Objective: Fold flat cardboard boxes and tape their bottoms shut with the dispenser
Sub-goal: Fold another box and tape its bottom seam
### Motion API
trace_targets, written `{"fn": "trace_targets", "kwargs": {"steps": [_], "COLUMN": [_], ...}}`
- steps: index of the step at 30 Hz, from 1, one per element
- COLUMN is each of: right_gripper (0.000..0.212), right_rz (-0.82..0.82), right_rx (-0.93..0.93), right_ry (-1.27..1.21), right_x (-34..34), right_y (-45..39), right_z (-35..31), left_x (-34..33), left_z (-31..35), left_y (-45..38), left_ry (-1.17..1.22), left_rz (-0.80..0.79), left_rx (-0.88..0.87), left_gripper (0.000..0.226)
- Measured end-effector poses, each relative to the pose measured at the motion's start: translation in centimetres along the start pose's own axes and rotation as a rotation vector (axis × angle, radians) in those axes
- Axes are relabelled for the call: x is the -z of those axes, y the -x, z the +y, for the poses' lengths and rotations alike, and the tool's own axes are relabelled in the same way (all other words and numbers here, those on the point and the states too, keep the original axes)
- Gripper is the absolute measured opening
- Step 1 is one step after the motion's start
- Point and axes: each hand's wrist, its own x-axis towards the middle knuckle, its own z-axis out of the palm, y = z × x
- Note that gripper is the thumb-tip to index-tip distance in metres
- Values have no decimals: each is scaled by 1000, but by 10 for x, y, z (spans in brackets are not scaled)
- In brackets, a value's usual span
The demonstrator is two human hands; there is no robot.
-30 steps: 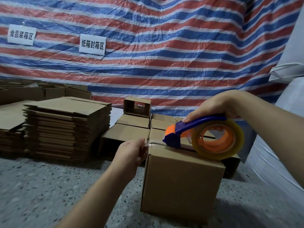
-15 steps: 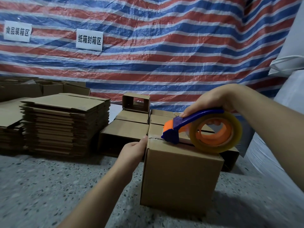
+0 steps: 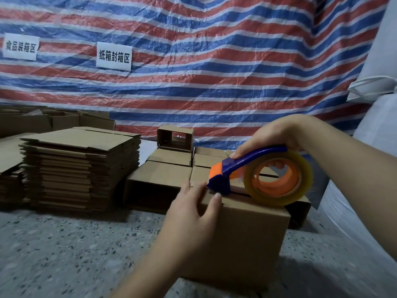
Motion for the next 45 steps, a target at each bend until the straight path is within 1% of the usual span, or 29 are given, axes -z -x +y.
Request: {"fn": "trace_targets", "kwargs": {"steps": [2,5,7,10,13,15,18,23,25,27,29,32,34,35,37,40,42,45], "right_gripper": [43,60,67,70,77,78,80,91,96,108,114,113,112,112,112,109,110,110], "right_rz": [-12,-26,-38,-52,-76,-88,-100,-169,-172,-175,-172,-168,-173,-176,-193,-208,-212,-240], "right_rx": [-4,-7,-11,-18,-42,-77,-137,-147,-134,-122,-121,-117,-118,-121,-118,-118,-132,-159], "right_ry": [-1,11,36,30,37,51,2,7,-15,-27,-27,-32,-41,-51,-71,-77,-67,-77], "right_x": [0,4,7,11,19,25,33,20,16,16,16,16,16,16,17,20,25,28], "right_y": [-1,0,0,-1,-2,-1,3,-4,-7,-9,-12,-15,-16,-17,-18,-14,-7,2], "right_z": [0,2,2,6,20,38,72,101,105,108,110,110,111,113,116,128,142,162], "left_x": [2,9,10,10,12,12,11,13,13,12,5,-16,-27,-31,-32,-31,-31,-29], "left_z": [2,2,3,4,3,2,2,5,9,16,25,38,39,37,36,35,36,36], "left_y": [0,-3,-3,-4,-4,-3,-2,-2,-4,-11,-19,-22,-19,-19,-19,-18,-16,-15], "left_ry": [-116,-257,-346,-470,-543,-572,-582,-598,-665,-787,-843,-838,-903,-946,-992,-990,-997,-1003], "left_rz": [17,21,34,61,62,71,82,30,2,-25,-64,-172,-244,-253,-241,-221,-206,-240], "left_rx": [-50,-98,-114,-122,-108,-103,-102,-86,-82,-109,-151,-238,-278,-285,-293,-303,-311,-287], "left_gripper": [52,52,52,54,56,56,58,54,48,44,51,69,83,87,87,86,85,80]}}
